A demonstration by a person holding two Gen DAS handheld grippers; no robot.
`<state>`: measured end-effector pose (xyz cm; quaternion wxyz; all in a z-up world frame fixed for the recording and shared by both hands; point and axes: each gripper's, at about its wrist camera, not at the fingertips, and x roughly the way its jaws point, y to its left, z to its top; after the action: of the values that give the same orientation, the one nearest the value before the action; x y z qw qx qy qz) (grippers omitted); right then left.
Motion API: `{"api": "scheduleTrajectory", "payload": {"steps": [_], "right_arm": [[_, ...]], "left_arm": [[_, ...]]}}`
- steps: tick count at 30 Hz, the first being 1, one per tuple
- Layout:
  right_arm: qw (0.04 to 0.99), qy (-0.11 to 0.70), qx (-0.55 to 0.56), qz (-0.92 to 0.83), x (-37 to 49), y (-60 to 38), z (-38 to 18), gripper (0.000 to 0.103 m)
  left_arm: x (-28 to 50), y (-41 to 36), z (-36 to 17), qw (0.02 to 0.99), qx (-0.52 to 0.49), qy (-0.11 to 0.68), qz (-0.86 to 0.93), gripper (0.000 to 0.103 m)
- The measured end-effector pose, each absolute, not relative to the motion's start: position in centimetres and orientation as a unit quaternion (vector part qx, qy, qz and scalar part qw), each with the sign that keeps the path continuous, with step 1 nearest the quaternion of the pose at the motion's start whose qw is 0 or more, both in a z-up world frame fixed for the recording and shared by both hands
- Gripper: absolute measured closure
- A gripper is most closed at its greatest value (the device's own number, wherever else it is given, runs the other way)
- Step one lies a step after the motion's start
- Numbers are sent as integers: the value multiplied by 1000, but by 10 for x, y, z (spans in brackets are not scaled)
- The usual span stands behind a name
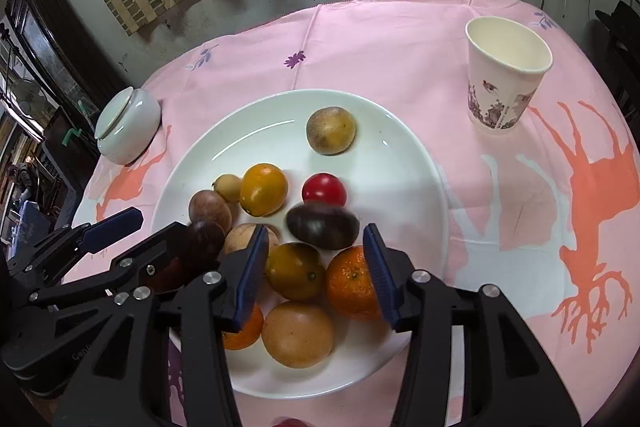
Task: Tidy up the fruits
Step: 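Open both tools to drop the fruits onto the plate, then withdraw both tools from the plate toward the remaining tomatoes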
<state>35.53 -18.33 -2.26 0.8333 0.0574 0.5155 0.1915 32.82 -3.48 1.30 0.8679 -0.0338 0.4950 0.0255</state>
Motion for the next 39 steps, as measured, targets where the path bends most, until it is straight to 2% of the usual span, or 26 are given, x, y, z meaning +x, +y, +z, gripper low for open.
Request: {"api": "scheduleTrajectory", "payload": {"steps": [3,6,7,9,23,39], "right_arm": [[833,513,65,194,352,-186,-19,46],[834,512,72,191,346,-192,-15,44],[834,511,76,190,345,-195,-13,38],[836,509,81,191,339,-200,-10,36],[835,511,62,195,280,-213,11,36],[831,523,61,180,215,-231,14,34]], "left_arm": [[326,-33,16,869,-37,493,28,43],[322,-32,20,869,-32,491,42,29],[321,-31,22,871,-30,488,45,27],[316,-31,26,873,-31,485,45,22],[259,-35,50,878,-22,475,46,21],[185,-39,37,863,-17,502,48,19]]}}
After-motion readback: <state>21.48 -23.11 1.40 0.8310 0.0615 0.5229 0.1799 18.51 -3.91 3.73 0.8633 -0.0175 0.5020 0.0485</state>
